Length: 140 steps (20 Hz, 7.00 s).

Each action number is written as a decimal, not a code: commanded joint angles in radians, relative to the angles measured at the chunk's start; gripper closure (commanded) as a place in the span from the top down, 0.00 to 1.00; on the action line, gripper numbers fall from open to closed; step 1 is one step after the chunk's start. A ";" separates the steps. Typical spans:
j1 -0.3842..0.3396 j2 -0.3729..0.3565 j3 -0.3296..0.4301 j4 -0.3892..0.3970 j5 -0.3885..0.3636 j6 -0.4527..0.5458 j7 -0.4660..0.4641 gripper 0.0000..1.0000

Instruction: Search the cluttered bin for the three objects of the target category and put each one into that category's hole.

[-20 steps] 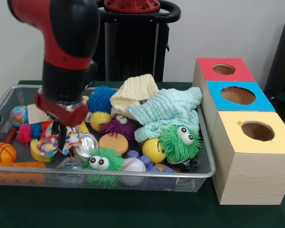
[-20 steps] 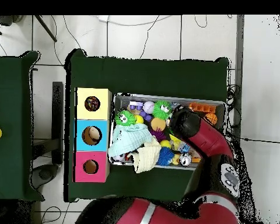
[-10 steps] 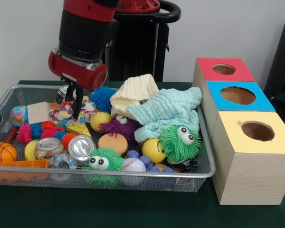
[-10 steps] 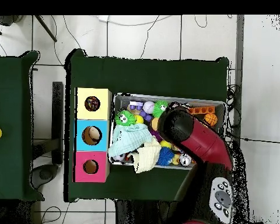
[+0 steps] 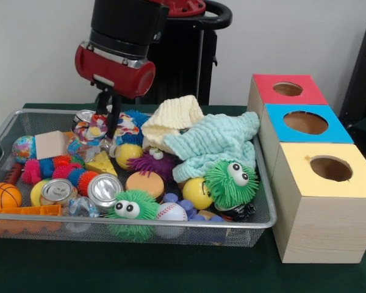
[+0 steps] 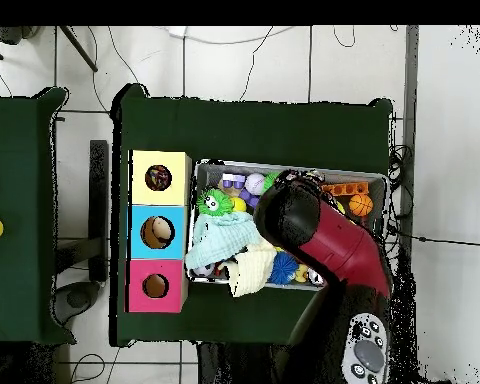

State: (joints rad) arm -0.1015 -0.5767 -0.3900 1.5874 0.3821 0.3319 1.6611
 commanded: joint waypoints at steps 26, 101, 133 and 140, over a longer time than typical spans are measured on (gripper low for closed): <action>0.344 0.013 -0.094 -0.303 0.055 0.611 0.587 0.00; 0.327 0.183 0.058 -0.211 0.120 0.339 0.533 0.00; 0.385 0.185 0.053 -0.161 0.137 0.286 0.606 0.00; 0.411 0.183 0.037 -0.167 0.148 0.305 0.638 0.00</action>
State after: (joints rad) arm 0.3016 -0.4143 -0.4433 1.3411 0.4834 0.6499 2.0100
